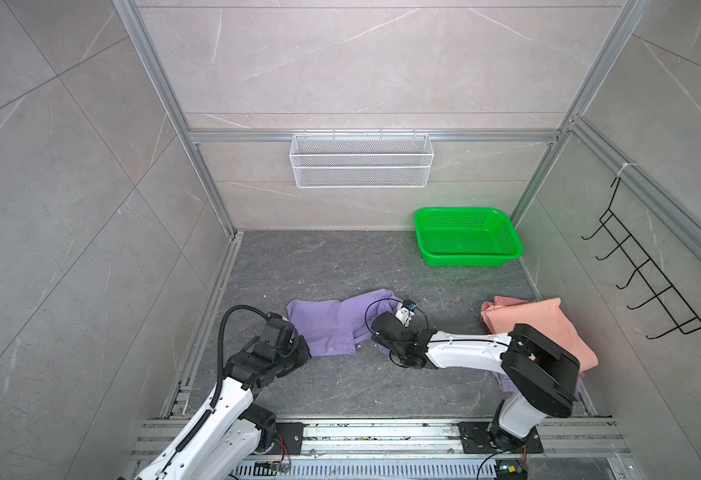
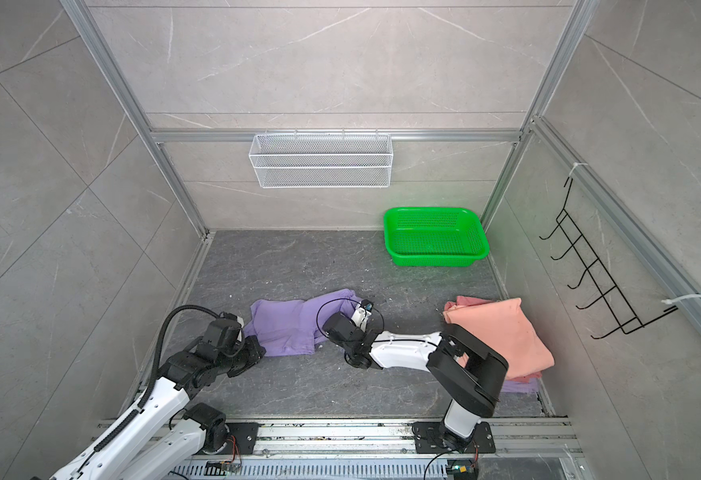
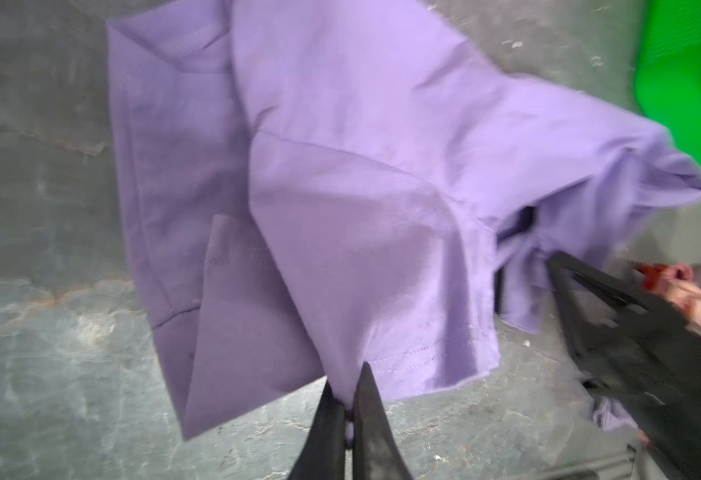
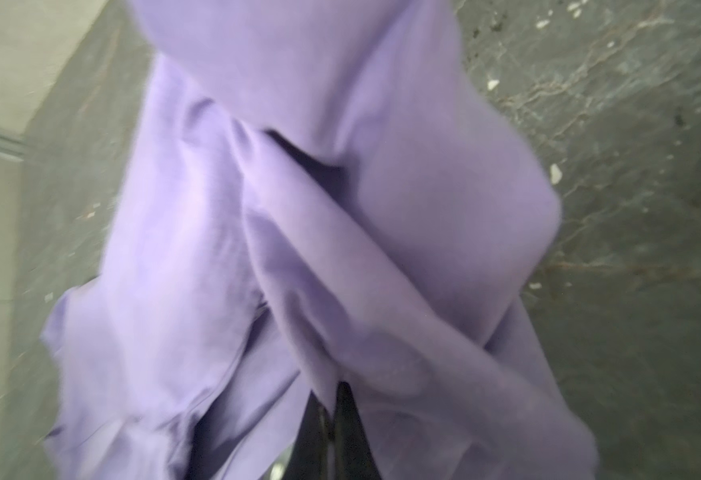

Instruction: Fold and stack the t-shirts

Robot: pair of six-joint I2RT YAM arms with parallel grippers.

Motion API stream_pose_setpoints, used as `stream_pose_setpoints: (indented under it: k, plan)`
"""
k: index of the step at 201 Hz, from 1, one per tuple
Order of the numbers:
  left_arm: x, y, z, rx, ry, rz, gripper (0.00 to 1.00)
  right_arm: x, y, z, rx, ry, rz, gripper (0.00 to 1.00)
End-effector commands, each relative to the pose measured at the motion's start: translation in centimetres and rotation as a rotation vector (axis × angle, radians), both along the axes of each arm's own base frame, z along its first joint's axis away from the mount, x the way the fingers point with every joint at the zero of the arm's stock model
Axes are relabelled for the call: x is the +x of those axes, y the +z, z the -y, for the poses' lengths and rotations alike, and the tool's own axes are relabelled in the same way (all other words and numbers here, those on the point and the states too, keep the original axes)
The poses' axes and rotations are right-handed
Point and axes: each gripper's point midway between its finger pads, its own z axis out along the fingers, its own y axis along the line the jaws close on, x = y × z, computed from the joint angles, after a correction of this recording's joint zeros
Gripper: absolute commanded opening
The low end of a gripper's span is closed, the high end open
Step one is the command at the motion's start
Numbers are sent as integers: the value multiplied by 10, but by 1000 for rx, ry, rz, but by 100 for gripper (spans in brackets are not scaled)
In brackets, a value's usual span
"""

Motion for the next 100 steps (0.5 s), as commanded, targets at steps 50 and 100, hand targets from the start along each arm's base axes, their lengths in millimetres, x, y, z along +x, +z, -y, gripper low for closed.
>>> stream_pose_setpoints:
  k: [50,100]
  plan:
    - [-14,-23,-2,43,-42,-98,38,-32,18,5,-9,210,-55,0]
    - [-18,-46,-3,51,-17,-167,37,-31,36,7,-4,221,-16,0]
